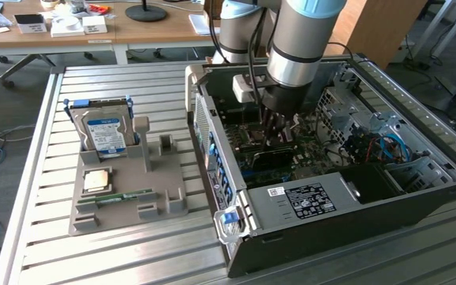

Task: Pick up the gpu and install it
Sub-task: 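Press down on the gpu until it lock into place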

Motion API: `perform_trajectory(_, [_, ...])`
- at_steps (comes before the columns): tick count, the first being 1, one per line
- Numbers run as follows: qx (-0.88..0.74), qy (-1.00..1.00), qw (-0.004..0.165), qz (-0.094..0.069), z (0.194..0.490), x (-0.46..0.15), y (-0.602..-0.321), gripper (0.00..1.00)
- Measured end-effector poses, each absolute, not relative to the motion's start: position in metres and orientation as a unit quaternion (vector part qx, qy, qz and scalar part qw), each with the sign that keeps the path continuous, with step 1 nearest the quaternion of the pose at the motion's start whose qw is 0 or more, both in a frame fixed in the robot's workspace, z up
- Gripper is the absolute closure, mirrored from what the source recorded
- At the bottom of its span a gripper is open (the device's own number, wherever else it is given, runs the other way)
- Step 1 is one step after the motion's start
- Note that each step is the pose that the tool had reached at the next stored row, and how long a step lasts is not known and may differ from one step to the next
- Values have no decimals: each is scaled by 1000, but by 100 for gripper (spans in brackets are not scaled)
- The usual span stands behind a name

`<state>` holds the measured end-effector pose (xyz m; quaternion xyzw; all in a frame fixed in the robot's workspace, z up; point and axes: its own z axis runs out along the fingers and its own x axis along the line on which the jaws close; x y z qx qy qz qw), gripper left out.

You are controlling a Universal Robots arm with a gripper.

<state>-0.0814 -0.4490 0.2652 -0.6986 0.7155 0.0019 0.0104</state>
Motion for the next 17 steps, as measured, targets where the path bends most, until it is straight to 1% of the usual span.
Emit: perform_trajectory(17, [-698,716,10,2,263,-82,-449,89])
